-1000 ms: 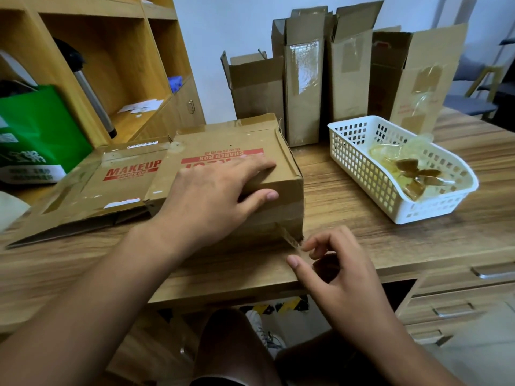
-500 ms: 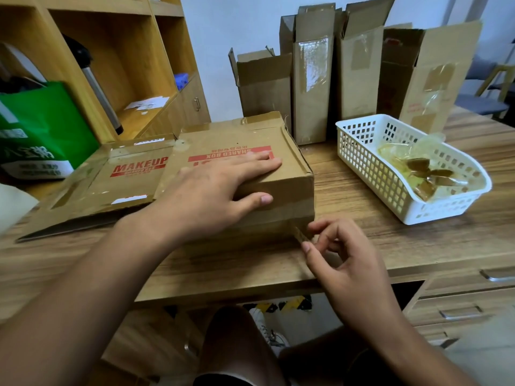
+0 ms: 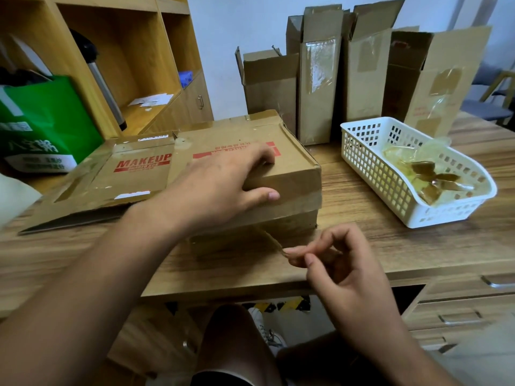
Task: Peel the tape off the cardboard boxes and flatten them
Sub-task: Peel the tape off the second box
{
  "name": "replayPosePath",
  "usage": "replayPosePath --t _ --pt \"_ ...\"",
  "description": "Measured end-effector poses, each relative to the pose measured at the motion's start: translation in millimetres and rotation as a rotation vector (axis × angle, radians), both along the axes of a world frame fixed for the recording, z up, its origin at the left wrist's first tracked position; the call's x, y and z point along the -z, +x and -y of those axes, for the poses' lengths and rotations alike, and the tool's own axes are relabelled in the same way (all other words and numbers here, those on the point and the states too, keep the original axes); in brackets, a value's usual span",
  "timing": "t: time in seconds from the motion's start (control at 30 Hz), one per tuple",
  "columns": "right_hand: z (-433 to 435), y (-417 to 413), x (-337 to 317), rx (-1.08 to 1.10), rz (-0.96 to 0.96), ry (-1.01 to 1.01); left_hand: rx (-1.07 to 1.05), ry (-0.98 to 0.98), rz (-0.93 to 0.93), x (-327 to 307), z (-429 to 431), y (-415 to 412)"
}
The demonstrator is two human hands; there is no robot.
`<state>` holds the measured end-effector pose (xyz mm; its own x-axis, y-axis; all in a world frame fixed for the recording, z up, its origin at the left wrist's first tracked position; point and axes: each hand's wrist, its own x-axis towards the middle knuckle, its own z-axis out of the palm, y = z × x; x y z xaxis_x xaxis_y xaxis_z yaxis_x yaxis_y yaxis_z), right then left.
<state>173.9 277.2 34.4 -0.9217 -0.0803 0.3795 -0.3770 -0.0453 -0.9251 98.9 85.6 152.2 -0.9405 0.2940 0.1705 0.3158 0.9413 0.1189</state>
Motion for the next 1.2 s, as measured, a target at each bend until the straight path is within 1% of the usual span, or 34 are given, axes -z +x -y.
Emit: replayPosePath --t 0.13,0.23,0.4,0.53,0.6,0.77,0.97,1.13,1.2 --pt "-5.9 -7.9 -5.3 0.033 0.053 0.009 0.109 -0.005 0.177 -14.2 16.1 1.0" --pt "-6.7 -11.8 -9.4 0.018 0.094 0.106 0.138 0.028 0.228 -14.8 21.9 -0.1" --pt "-2.7 -15.8 -8.4 0.013 0.142 0.410 0.158 0.089 0.140 -5.8 21.0 -0.5" --pt "3.5 -17.6 -11.8 0.027 0.127 0.571 0.147 0.109 0.104 -1.2 17.3 -0.7" --pt "5.8 -17.5 -13.2 0.011 0.128 0.615 0.138 0.123 0.088 -0.3 15.0 -0.9" --pt "6.6 -10.1 -14.7 -0.077 0.132 0.601 0.101 0.155 0.055 0.6 8.5 0.0" --pt "3.2 -4.1 -11.1 -0.160 0.154 0.463 0.067 0.212 0.008 4.9 -2.3 -3.1" --pt "0.4 -7.8 -8.7 -0.111 0.166 0.434 0.058 0.220 0.001 3.9 -3.1 -4.1" --pt "-0.4 -10.2 -8.8 -0.077 0.151 0.486 0.075 0.234 0.045 -0.3 2.4 -5.5"
